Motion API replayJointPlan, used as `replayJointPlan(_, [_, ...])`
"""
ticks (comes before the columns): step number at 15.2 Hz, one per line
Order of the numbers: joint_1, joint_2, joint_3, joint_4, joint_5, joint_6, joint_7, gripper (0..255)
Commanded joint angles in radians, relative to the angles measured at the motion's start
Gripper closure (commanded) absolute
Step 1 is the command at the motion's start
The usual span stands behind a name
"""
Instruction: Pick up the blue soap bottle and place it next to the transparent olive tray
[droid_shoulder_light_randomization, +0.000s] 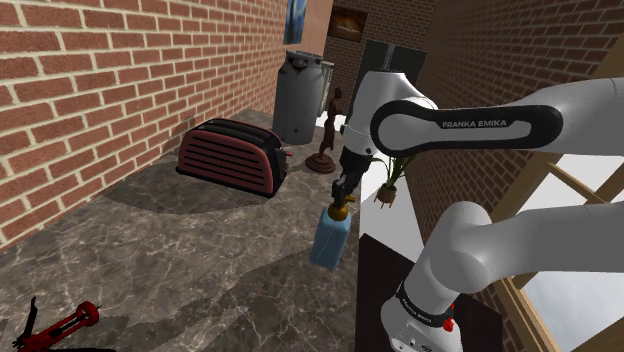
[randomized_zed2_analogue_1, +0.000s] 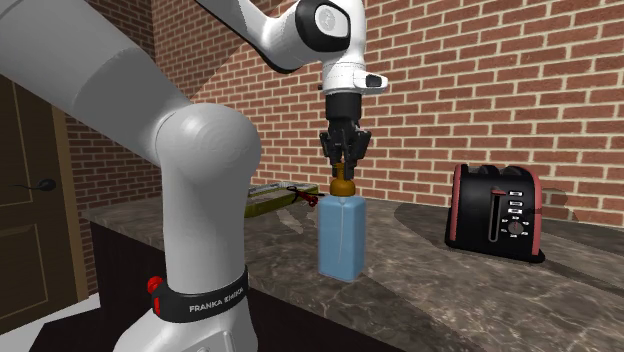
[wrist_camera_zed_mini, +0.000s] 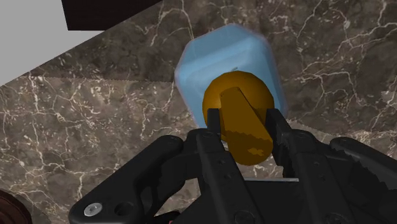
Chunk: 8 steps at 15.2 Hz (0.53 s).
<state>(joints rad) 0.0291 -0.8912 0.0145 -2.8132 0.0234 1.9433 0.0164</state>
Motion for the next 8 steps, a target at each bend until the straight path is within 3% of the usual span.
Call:
replayJointPlan(1, [0.000, 0.001, 0.000, -0.001, 0.000, 0.000, 0.000, 255])
replayJointPlan(8, [0.000, -0.009, -0.001, 0.048, -0.001, -0.059, 0.000, 255])
